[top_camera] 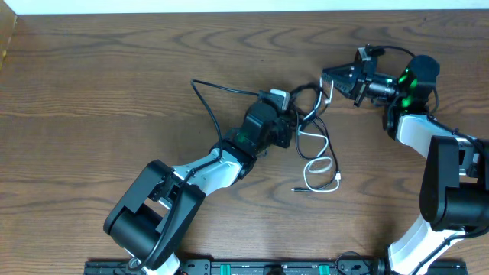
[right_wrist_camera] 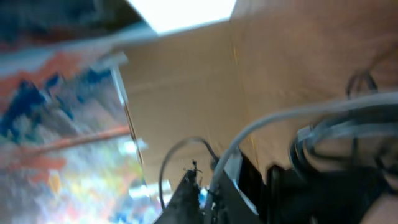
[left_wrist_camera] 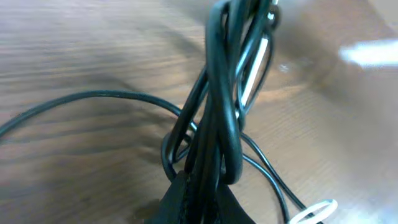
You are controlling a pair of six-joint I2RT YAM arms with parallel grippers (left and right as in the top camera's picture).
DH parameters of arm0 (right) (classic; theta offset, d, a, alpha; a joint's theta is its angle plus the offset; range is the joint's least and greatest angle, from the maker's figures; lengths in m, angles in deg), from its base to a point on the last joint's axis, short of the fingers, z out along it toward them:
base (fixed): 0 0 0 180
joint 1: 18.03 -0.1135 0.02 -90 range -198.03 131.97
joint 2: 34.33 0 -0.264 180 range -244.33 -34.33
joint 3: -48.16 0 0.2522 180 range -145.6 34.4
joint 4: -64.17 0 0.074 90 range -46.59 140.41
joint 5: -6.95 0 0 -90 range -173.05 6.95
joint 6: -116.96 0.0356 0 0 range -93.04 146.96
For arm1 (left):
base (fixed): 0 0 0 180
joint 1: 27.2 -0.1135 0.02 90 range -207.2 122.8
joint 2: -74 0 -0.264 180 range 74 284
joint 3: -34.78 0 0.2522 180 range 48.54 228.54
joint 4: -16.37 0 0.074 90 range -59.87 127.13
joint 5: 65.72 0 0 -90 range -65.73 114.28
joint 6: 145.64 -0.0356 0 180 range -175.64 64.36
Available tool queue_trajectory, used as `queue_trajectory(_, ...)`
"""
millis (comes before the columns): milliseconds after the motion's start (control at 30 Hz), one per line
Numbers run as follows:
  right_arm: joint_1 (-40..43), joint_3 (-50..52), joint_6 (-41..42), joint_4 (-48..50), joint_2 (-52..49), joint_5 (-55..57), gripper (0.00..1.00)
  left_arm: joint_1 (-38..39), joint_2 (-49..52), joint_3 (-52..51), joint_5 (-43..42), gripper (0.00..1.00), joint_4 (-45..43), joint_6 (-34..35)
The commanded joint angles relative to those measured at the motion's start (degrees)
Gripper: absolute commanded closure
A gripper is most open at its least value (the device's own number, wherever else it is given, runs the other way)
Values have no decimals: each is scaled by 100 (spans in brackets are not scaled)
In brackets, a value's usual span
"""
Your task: Untangle cables
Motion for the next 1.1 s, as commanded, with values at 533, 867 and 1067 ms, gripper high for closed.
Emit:
queue_trajectory(533, -380, -63, -3515, -879, 96, 2822, 1, 24, 17, 13, -3823, 92, -361, -269)
queue_trajectory(867, 103, -63, -5855, -4039, 739, 3856, 1, -214, 17, 13, -3781, 92, -496, 396)
queue_trajectory(1067, 350, -63, -6172, -6948, 1989, 6581, 1, -234, 17, 13, -2876, 92, -24, 627)
